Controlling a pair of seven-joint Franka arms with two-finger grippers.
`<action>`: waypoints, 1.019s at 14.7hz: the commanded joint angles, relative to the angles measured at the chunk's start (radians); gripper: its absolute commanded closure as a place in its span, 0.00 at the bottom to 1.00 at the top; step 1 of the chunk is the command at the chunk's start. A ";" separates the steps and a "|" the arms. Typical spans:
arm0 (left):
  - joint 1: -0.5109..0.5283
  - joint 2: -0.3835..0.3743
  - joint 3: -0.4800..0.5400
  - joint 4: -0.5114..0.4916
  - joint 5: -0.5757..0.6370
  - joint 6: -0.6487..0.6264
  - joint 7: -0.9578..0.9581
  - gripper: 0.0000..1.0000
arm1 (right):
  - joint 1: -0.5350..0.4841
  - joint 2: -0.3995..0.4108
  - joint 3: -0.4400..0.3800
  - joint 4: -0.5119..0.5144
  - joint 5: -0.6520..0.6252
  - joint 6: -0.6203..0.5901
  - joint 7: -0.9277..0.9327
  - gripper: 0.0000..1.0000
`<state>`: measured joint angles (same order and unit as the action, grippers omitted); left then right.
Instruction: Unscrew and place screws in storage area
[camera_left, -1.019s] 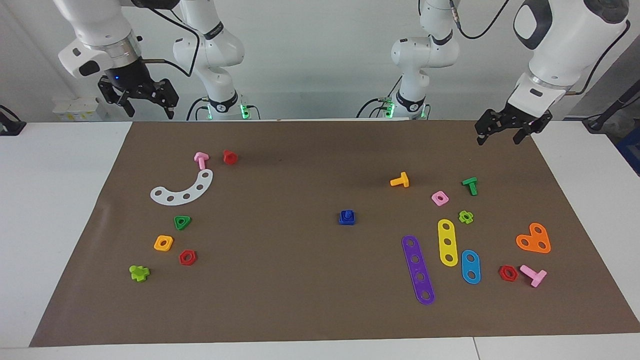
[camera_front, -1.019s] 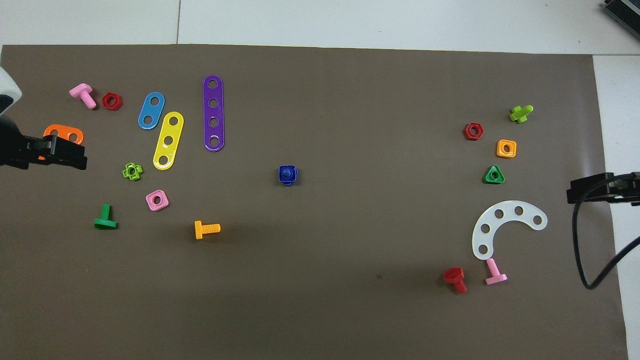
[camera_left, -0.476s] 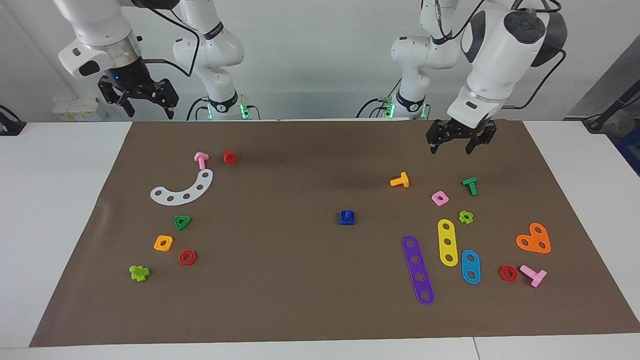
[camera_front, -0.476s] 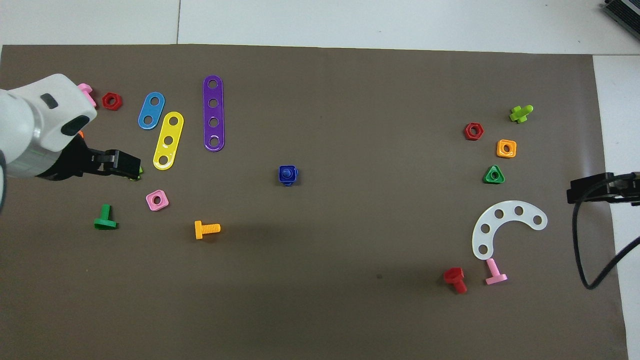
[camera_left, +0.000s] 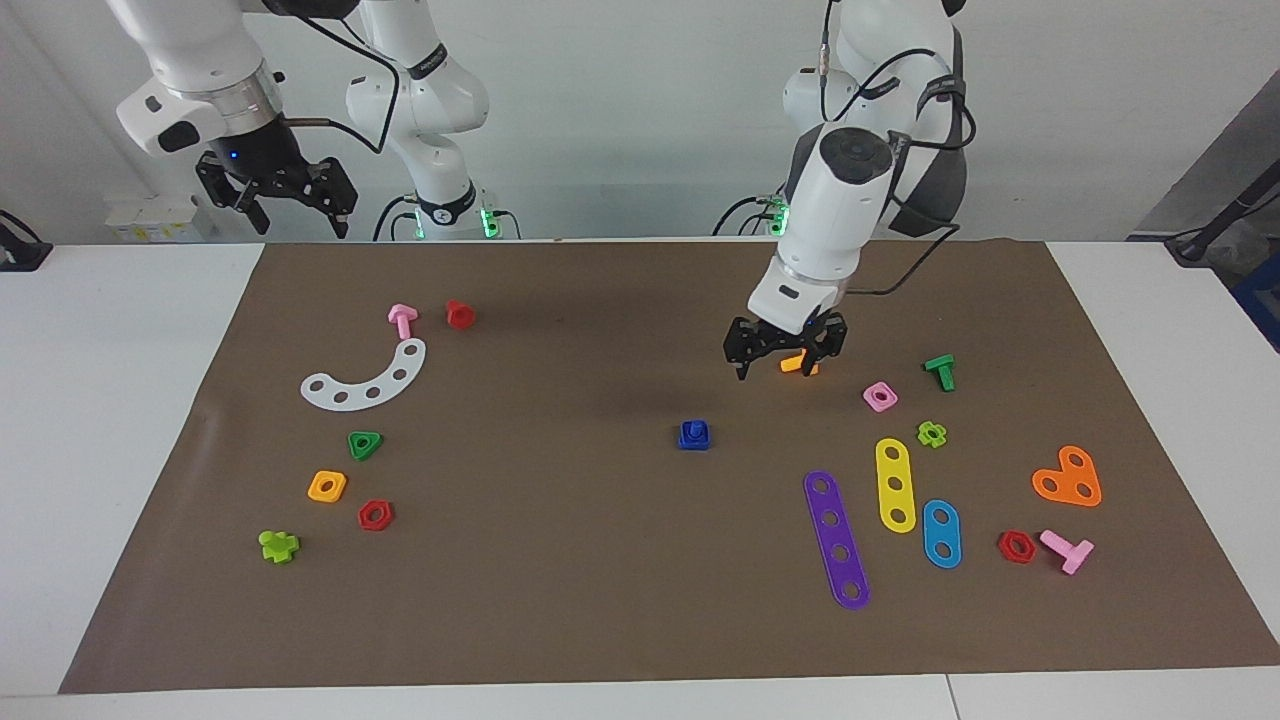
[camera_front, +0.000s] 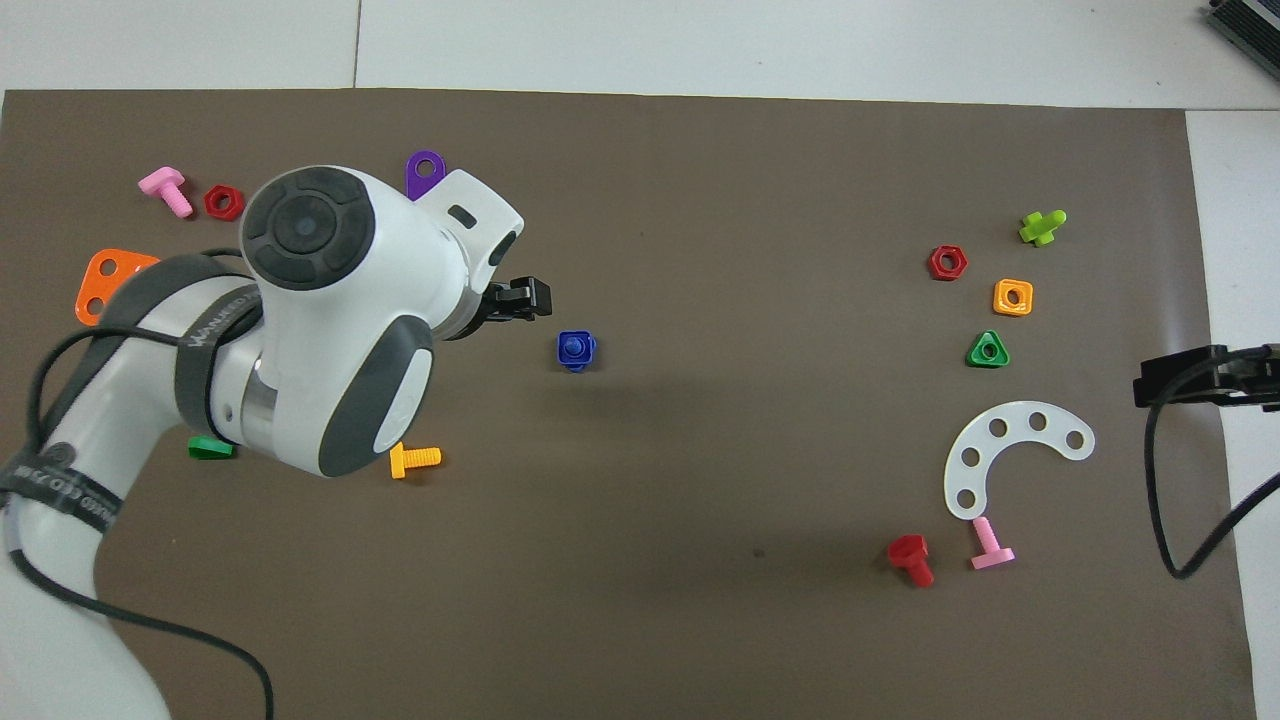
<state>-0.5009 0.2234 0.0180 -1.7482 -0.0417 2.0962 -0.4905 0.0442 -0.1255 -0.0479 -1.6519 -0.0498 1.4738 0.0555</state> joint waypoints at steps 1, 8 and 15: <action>-0.060 0.088 0.020 0.006 -0.018 0.115 -0.034 0.05 | -0.009 -0.011 0.008 -0.011 -0.015 0.013 0.001 0.00; -0.110 0.217 0.020 -0.004 -0.012 0.223 -0.020 0.11 | -0.009 -0.011 0.008 -0.011 -0.015 0.013 0.001 0.00; -0.111 0.218 0.019 -0.034 -0.010 0.242 0.058 0.19 | -0.009 -0.011 0.008 -0.011 -0.015 0.013 0.001 0.00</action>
<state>-0.5969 0.4514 0.0190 -1.7592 -0.0421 2.3139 -0.4847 0.0442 -0.1256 -0.0479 -1.6519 -0.0498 1.4738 0.0555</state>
